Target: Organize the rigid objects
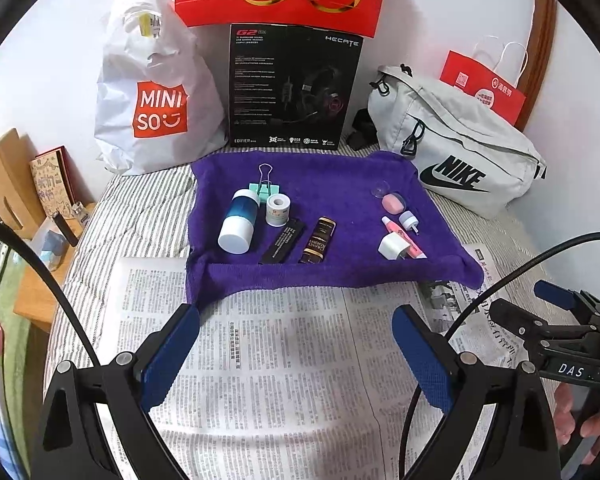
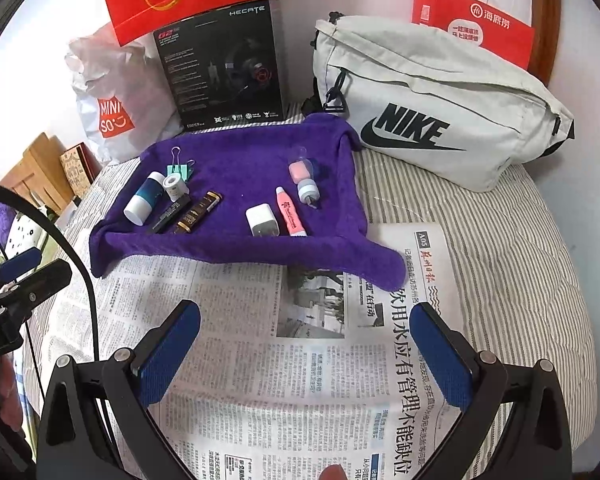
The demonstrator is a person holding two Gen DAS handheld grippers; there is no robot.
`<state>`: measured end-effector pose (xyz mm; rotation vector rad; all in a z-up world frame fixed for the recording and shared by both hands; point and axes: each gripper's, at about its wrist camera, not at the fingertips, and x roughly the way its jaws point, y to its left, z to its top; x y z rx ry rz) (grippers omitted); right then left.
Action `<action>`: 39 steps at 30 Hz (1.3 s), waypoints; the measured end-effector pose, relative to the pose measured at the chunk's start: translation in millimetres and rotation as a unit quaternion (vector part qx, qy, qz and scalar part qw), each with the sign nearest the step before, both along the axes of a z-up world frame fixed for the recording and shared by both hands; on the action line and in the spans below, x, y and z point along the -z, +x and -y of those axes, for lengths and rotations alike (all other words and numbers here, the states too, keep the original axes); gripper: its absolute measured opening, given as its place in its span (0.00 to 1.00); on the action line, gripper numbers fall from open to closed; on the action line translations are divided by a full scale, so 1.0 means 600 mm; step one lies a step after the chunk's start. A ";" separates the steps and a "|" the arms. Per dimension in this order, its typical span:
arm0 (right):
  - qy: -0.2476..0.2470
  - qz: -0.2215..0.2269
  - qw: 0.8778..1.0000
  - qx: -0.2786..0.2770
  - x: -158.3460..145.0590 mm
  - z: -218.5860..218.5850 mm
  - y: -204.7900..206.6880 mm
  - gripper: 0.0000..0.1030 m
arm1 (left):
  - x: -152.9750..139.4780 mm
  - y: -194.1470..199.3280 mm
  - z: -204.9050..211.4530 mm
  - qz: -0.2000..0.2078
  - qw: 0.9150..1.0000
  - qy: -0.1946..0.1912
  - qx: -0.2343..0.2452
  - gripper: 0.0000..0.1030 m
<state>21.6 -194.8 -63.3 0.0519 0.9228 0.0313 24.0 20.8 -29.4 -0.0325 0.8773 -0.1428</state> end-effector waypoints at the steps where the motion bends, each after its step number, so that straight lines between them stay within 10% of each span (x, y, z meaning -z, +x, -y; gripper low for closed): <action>1: -0.002 0.000 1.000 0.000 0.001 0.000 -0.001 1.00 | 0.000 -0.002 0.001 0.001 1.000 0.002 -0.001 0.95; 39: -0.014 0.004 1.000 0.001 -0.003 0.000 -0.012 1.00 | 0.001 -0.005 0.011 -0.005 1.000 0.025 0.004 0.95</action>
